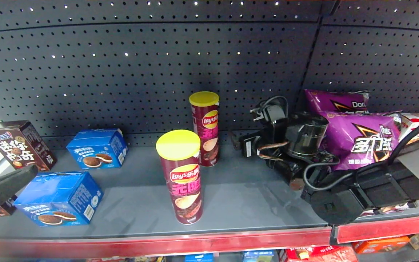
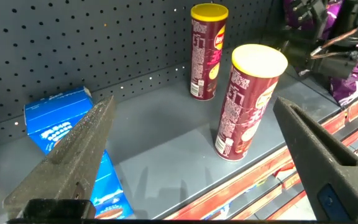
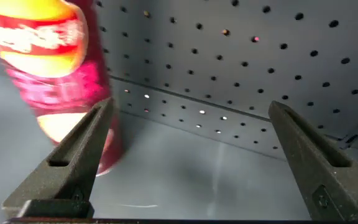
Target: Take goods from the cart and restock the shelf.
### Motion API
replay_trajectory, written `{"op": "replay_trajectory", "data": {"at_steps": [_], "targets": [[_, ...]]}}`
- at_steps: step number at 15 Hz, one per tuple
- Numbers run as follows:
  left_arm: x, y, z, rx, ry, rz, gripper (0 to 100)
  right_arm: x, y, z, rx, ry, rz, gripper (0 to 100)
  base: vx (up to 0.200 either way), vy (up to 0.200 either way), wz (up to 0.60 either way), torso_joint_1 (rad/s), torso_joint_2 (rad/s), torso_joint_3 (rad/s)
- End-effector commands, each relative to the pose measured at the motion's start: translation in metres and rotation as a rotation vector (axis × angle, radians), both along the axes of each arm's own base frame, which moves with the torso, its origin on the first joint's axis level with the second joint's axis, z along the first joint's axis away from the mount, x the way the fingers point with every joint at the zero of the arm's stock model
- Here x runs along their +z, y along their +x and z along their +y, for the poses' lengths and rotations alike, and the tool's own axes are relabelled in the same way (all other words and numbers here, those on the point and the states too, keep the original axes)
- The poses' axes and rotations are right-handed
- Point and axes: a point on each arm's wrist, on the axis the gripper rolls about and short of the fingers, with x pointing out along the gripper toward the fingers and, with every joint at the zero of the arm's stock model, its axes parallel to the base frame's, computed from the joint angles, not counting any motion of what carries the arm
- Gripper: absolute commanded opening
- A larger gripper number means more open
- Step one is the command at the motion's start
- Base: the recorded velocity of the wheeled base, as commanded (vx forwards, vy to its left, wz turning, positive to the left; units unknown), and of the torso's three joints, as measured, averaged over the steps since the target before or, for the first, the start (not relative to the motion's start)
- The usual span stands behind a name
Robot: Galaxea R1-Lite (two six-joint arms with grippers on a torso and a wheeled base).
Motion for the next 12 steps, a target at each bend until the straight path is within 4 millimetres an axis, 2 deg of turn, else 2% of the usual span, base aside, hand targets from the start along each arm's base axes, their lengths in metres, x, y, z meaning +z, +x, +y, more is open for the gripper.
{"op": "replay_trajectory", "data": {"at_steps": [1,4,8,12], "targets": [[0.0,0.0,0.0,-0.002,0.0,-0.001,100,-0.007,0.013,-0.006,-0.022,-0.011,0.012,100,0.0,0.0,0.0,0.0,0.0,0.0],[0.001,0.0,-0.001,-0.008,0.0,-0.004,100,-0.017,0.026,-0.004,-0.036,-0.016,0.016,100,0.0,0.0,0.0,0.0,0.0,0.0],[0.001,0.0,-0.001,-0.011,0.0,-0.004,100,-0.023,0.038,0.008,-0.03,-0.01,0.007,100,0.0,0.0,0.0,0.0,0.0,0.0],[0.0,0.0,-0.001,-0.011,0.0,-0.003,100,-0.017,0.037,0.023,-0.001,0.006,-0.013,100,0.0,0.0,0.0,0.0,0.0,0.0]]}}
